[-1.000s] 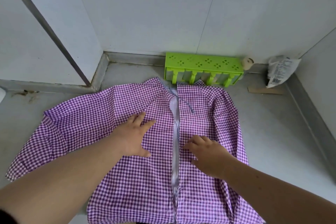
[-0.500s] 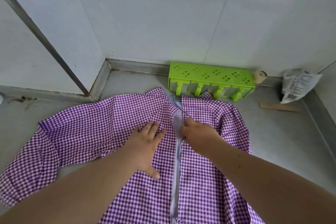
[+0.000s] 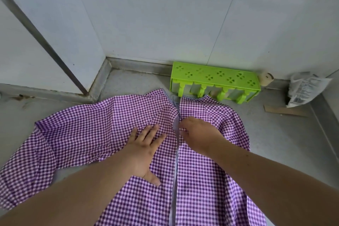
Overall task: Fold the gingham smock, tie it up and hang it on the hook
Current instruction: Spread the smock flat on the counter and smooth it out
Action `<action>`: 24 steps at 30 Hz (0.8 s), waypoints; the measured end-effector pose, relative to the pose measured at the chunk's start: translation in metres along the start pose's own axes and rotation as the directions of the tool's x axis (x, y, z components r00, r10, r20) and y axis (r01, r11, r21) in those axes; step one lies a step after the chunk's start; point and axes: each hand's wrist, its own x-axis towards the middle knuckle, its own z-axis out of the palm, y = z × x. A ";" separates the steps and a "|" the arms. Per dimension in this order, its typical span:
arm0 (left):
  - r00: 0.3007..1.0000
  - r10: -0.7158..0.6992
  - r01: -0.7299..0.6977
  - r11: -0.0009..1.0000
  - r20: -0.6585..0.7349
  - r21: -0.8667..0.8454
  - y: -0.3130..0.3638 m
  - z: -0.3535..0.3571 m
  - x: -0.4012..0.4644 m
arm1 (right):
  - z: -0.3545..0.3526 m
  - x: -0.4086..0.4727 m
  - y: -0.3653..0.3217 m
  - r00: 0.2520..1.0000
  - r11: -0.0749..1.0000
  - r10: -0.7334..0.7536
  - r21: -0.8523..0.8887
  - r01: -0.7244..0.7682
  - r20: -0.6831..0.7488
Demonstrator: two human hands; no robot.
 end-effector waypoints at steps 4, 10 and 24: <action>0.999 0.024 -0.029 0.995 0.046 0.095 -0.001 -0.008 -0.008 | -0.001 0.016 -0.013 0.950 0.878 0.283 0.364 -0.312 0.132; 0.998 0.045 -0.050 0.991 0.045 0.125 -0.003 0.000 -0.014 | 0.002 0.052 -0.030 0.918 0.552 0.393 0.783 -0.287 0.060; 0.992 -0.045 0.055 0.995 -0.115 0.080 0.036 -0.026 -0.008 | -0.005 0.012 0.007 0.947 0.959 0.247 0.192 -0.208 -0.205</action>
